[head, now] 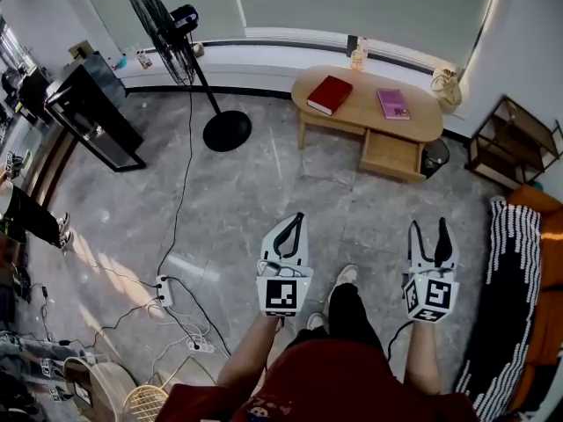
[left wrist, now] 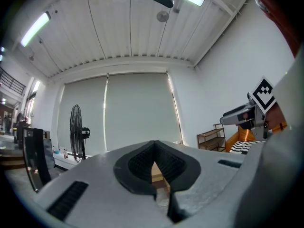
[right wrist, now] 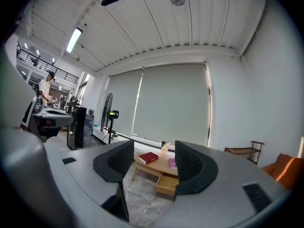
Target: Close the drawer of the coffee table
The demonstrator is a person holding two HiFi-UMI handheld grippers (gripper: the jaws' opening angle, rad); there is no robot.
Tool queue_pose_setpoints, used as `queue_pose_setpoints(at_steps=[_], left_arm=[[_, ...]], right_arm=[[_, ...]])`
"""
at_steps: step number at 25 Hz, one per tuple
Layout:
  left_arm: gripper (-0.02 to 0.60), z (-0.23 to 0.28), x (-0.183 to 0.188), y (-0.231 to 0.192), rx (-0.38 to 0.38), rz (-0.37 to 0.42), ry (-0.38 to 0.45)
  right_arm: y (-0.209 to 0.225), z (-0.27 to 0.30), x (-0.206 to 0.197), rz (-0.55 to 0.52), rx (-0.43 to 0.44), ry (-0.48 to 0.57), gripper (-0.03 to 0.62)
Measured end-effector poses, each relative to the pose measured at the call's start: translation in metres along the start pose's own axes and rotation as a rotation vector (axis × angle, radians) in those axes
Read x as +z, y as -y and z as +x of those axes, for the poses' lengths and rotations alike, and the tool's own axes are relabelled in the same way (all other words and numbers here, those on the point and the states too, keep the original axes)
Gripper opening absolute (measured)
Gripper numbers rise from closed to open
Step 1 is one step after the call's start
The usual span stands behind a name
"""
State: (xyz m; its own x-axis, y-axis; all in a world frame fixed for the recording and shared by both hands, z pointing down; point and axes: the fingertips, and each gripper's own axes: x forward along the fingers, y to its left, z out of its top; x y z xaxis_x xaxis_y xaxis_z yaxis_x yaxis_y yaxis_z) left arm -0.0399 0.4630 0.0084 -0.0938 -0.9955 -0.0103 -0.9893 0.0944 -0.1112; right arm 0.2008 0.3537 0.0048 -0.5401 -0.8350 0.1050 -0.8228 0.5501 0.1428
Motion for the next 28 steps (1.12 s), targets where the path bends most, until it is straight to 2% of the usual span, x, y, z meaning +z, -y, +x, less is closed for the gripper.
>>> queue_pose_setpoints(at_steps=[8,13,19,28], left_arm=[[0.006,0.08,-0.011,0.0,-0.038,0.023,0.003],[0.005,0.152,-0.001,0.001,-0.075,0.059,0.056],[0.005,0.249,0.013,0.006,-0.11,0.05,0.103],[0.005,0.374,0.022,0.016,-0.154,0.035,0.12]], right_arm=[[0.037,0.067,-0.022,0.054,-0.043,-0.011,0.247],[0.069,0.119,-0.021,0.077,-0.08,0.001,0.247],[0.119,0.18,-0.022,0.08,-0.133,-0.013,0.247],[0.18,0.266,-0.02,0.087,-0.181,-0.016,0.247]])
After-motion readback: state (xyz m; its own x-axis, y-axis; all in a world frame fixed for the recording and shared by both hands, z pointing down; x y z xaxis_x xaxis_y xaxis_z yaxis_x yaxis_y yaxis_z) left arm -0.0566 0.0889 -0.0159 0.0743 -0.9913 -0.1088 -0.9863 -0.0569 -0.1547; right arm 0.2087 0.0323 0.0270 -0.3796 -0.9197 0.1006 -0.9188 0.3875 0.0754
